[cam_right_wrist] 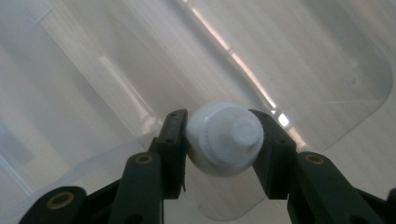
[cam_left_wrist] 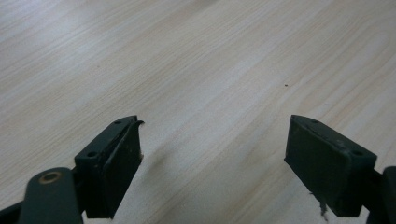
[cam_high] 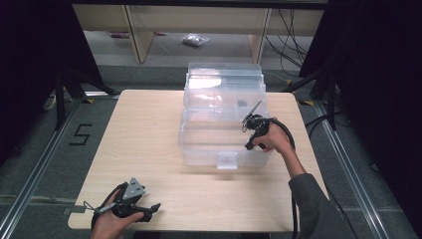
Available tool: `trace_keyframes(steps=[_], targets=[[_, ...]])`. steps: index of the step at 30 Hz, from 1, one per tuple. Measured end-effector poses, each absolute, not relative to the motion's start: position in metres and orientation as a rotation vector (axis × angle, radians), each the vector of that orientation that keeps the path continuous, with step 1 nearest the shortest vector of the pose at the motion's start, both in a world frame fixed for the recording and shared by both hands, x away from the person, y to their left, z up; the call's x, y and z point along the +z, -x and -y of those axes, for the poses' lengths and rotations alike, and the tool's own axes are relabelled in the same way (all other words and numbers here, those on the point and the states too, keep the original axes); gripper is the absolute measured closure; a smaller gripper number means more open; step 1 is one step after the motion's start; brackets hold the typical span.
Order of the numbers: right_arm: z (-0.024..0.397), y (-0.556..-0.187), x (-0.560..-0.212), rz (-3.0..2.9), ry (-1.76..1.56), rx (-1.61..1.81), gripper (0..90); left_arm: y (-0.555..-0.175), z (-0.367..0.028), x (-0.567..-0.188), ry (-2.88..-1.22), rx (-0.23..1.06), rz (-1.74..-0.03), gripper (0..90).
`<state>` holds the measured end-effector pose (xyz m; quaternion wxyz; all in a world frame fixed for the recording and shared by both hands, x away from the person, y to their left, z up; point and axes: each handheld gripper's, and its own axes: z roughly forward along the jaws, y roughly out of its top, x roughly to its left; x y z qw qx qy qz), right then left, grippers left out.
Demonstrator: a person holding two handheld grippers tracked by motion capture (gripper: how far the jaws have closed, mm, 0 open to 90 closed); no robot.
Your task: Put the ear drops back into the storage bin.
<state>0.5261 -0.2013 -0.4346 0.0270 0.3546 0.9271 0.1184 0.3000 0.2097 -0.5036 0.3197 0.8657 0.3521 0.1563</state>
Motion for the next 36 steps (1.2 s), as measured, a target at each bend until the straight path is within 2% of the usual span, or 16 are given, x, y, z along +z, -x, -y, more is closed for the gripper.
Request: trace_keyframes(steps=[2,3,18,27,36], targets=[[0.201,-0.526,-0.436,-2.863,-1.098,0.358,60.1,-0.299,-0.207,-0.505,-2.224,0.409,-0.960,17.8],[0.201,-0.527,-0.436,-2.863,-1.094,0.356,60.1,-0.300,-0.210,-0.503,-2.275,0.411,-0.926,17.8],[0.199,-0.524,-0.435,-2.883,-1.078,0.371,57.7,-0.300,-0.209,-0.504,-2.268,0.408,-0.928,17.8],[0.203,-0.519,-0.411,-2.831,-1.077,0.448,43.4,-0.300,-0.209,-0.504,-2.271,0.408,-0.927,17.8],[0.205,-0.513,-0.398,-2.800,-1.056,0.520,39.0,-0.299,-0.209,-0.504,-2.268,0.408,-0.938,17.8]])
